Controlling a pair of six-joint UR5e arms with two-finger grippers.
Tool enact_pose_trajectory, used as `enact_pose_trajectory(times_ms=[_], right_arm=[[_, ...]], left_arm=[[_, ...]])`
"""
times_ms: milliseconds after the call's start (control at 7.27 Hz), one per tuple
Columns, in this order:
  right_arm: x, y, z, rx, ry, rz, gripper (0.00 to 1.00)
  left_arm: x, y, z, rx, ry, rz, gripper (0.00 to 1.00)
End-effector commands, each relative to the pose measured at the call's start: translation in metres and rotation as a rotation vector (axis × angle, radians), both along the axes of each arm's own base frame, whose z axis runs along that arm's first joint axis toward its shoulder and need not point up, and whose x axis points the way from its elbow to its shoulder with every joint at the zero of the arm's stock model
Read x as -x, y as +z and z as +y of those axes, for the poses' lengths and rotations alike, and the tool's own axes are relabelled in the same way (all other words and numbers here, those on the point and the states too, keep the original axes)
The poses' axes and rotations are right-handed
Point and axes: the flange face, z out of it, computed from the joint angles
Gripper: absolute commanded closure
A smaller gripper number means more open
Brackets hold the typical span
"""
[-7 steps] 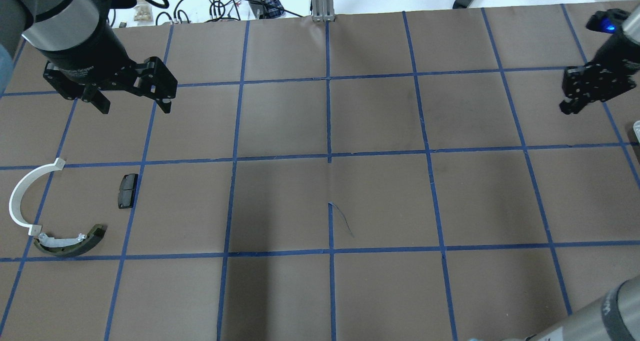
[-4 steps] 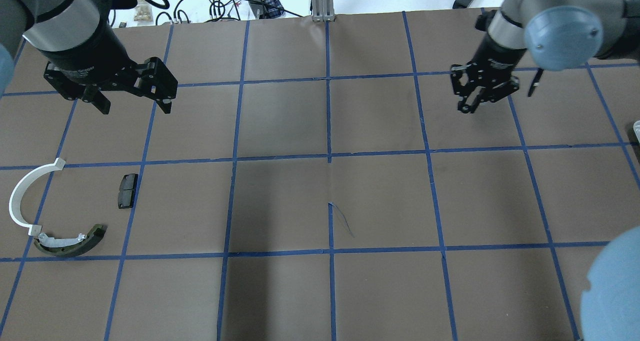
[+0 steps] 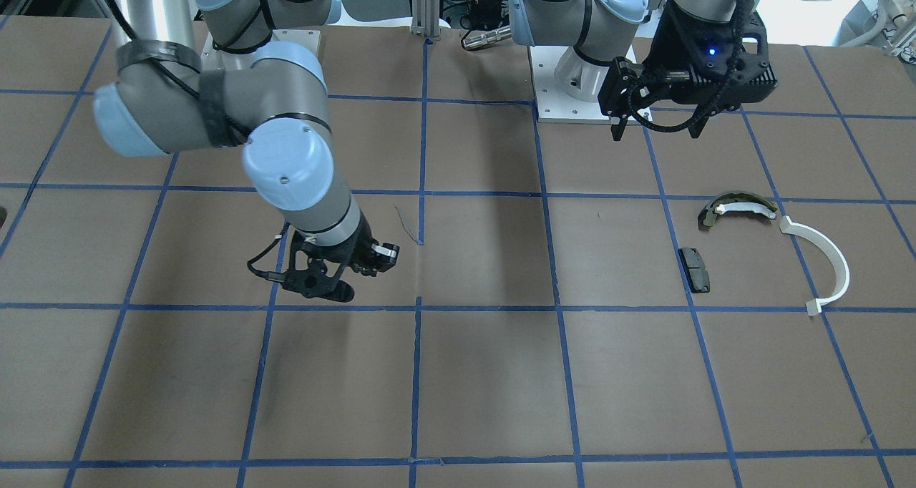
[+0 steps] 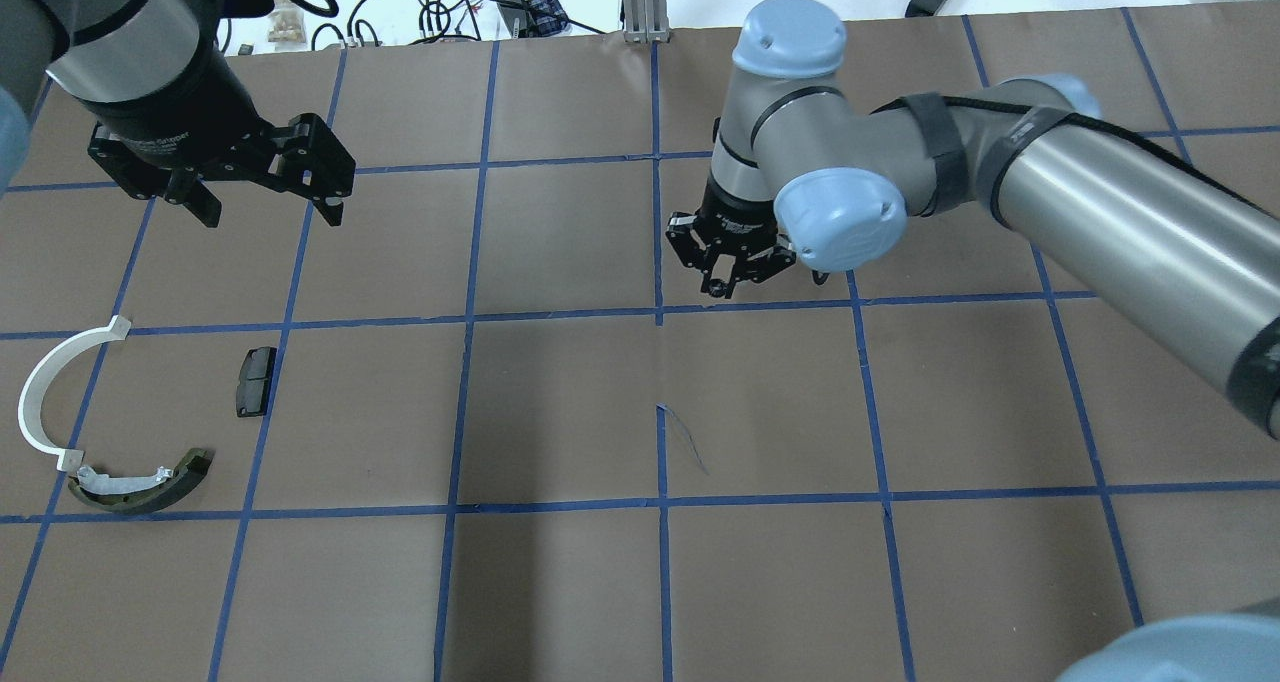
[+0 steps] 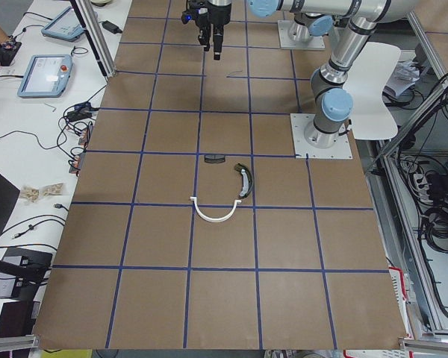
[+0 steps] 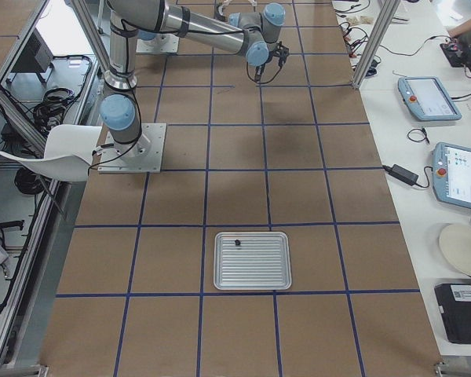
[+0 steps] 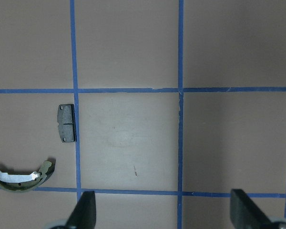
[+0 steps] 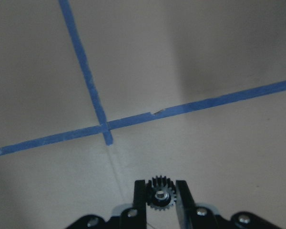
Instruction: Place bearing gear from tray to pile
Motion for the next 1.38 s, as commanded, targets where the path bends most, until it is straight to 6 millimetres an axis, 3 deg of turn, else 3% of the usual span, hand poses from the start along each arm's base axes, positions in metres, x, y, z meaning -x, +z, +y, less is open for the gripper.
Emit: enact_pose_trajectory(times_ms=[0, 138, 275, 413, 550, 688, 825, 963, 1101, 1238], right_arm=[[-0.052, -0.041, 0.038, -0.009, 0.056, 0.0, 1.0], [-0.079, -0.051, 0.048, 0.032, 0.059, -0.012, 1.0], [-0.088, -0.065, 0.051, 0.032, 0.062, -0.011, 1.0], [-0.089, -0.067, 0.052, 0.029, 0.066, -0.009, 0.67], [-0.087, -0.064, 0.051, 0.037, 0.08, -0.003, 0.01], [-0.08, -0.06, 0.045, 0.044, 0.07, -0.003, 0.0], [-0.06, -0.046, 0.031, 0.073, 0.054, 0.001, 0.0], [-0.013, -0.03, 0.005, 0.102, 0.053, -0.006, 0.0], [0.051, 0.001, -0.019, 0.136, 0.016, -0.012, 0.0], [0.117, 0.013, -0.03, 0.101, 0.063, -0.004, 0.0]], left_arm=[[-0.001, 0.0, -0.002, 0.002, 0.003, -0.002, 0.0], [-0.001, -0.005, -0.014, 0.043, 0.002, -0.005, 0.0], [-0.001, -0.016, -0.026, 0.1, 0.007, 0.002, 0.0], [0.005, -0.046, -0.025, 0.055, 0.002, 0.044, 0.0], [0.01, -0.081, -0.027, 0.051, 0.001, 0.097, 0.0], [0.006, -0.12, -0.028, 0.066, 0.01, 0.099, 0.0], [0.004, -0.147, -0.028, 0.065, -0.001, 0.097, 0.0], [0.005, -0.184, -0.024, 0.013, 0.002, 0.09, 0.0], [0.01, -0.213, -0.018, 0.015, 0.003, 0.103, 0.0], [0.028, -0.233, -0.011, 0.045, -0.035, 0.104, 0.0]])
